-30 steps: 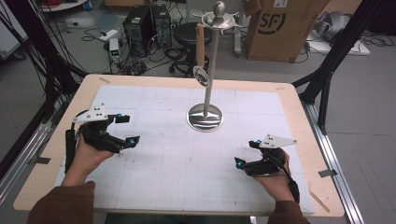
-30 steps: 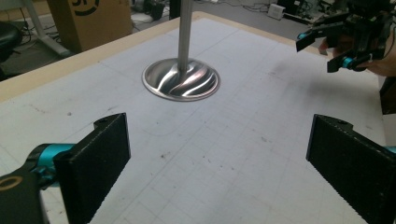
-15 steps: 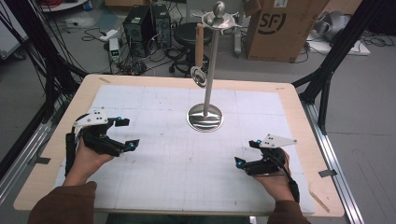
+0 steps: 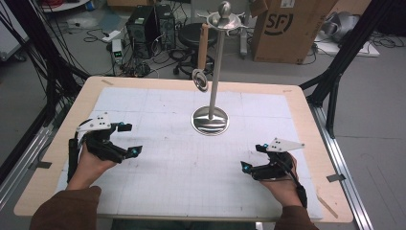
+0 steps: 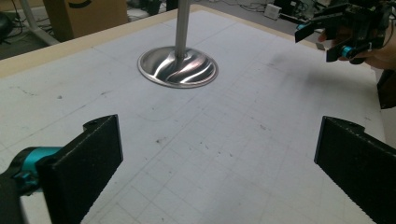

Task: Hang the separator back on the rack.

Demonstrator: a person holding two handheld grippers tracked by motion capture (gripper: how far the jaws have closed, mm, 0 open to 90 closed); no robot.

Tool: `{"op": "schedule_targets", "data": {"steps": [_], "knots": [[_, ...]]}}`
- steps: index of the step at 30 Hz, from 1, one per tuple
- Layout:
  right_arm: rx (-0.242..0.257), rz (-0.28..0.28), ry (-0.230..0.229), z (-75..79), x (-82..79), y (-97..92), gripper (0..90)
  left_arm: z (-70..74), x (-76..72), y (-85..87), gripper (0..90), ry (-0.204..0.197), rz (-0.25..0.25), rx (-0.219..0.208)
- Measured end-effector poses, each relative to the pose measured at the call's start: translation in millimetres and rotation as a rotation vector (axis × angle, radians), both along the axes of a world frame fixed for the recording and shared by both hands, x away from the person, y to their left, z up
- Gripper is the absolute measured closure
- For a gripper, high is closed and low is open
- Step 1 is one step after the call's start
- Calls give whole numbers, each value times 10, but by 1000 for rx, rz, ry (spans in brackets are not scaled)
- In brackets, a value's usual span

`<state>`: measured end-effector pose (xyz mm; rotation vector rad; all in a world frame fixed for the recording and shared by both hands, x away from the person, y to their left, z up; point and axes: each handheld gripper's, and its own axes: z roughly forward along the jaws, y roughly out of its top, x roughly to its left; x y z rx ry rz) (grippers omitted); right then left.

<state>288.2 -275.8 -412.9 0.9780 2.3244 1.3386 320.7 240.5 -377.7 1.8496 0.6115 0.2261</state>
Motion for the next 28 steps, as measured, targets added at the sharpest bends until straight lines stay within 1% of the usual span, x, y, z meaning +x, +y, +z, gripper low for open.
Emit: {"op": "schedule_targets", "data": {"steps": [2,6,11,15,28], "knots": [[-4,-3,6,0,-5,5,96,-6,0,-6,16,-2,-6,4],[-13,1,-1,-3,-7,12,97,-10,-11,-17,16,-1,-6,8],[-12,-1,3,-4,-5,12,97,-12,-10,-9,16,-2,-6,15],[-12,-3,10,-11,2,20,96,-23,-8,2,16,3,2,11],[-11,2,6,-13,12,18,96,-54,-3,14,16,13,6,19]]}}
